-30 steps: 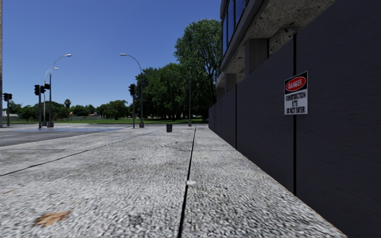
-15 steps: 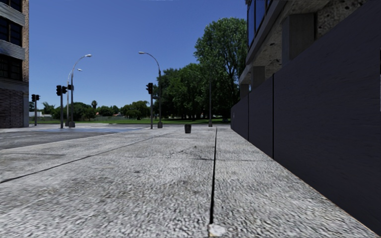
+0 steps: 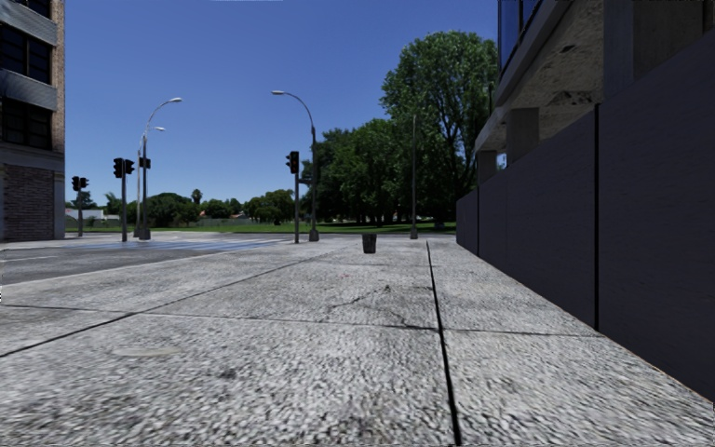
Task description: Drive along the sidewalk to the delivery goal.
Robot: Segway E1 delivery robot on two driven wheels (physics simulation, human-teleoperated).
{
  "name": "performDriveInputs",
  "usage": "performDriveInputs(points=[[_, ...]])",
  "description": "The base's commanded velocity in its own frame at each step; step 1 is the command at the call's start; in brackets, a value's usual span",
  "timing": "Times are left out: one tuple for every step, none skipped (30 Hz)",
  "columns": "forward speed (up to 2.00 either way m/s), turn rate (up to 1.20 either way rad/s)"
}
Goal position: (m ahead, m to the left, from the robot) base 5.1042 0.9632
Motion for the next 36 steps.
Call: performDriveInputs(points=[[2.00,0.51],[2.00,0.06],[2.00,0.01],[2.00,0.00],[2.00,0.00],[2.00,0.00],[2.00,0.00],[2.00,0.00],[2.00,0.00],[2.00,0.00],[2.00,0.00],[2.00,0.00],[2.00,0.00],[2.00,0.00],[2.00,0.01],[2.00,0.49],[2.00,0.49],[2.00,0.66],[2.00,0.73],[2.00,0.75],[2.00,0.75],[2.00,0.35],[2.00,0.35],[2.00,0.10],[2.00,0.00],[2.00,0.00],[2.00,0.00],[2.00,0.00],[2.00,0.00],[2.00,0.00],[2.00,0.00],[2.00,0.00],[2.00,0.00],[2.00,0.00],[2.00,0.00],[2.00,0.00]])
